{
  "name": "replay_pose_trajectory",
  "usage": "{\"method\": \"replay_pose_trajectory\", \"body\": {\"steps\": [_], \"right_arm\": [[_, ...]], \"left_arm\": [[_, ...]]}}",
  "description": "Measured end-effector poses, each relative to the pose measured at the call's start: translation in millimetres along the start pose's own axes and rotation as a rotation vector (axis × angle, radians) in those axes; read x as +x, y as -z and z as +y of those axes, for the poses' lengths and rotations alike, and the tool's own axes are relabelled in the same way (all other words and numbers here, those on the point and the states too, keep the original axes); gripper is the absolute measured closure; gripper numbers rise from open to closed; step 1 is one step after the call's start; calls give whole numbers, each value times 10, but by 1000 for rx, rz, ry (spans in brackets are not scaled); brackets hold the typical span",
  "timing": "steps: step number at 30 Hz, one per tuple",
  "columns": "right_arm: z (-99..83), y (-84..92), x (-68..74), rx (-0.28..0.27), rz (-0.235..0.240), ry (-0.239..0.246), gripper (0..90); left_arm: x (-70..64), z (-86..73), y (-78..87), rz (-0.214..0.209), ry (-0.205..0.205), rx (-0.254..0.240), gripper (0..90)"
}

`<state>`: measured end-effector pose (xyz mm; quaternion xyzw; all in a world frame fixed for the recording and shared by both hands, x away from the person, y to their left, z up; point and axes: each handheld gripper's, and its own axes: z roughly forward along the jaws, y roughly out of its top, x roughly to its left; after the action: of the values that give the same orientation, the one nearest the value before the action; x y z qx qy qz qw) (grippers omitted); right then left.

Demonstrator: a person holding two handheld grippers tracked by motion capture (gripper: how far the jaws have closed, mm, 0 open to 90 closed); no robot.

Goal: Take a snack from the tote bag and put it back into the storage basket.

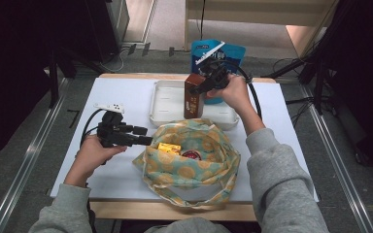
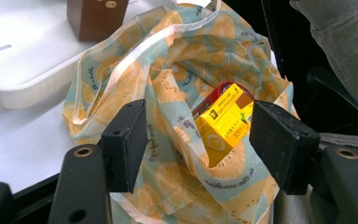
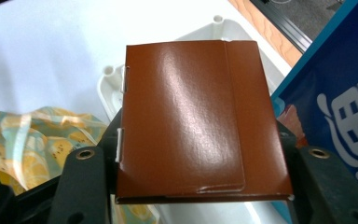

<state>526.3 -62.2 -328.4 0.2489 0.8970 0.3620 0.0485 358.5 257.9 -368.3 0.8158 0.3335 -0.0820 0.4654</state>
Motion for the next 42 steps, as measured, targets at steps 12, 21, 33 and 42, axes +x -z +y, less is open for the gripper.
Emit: {"method": "replay_pose_trajectory", "body": {"steps": [12,21,33,42], "right_arm": [[-131,61,-57,-38,10,-35,447],[-233,140,-61,-40,4,-39,447],[-378,238,-80,-40,1,-50,447],[-534,324,-132,-46,9,-73,448]], "left_arm": [[1,-3,-8,-3,-4,9,373],[-1,-4,0,2,0,5,373],[-16,3,5,-4,-4,0,373],[-28,10,-2,-8,-3,-1,373]]}}
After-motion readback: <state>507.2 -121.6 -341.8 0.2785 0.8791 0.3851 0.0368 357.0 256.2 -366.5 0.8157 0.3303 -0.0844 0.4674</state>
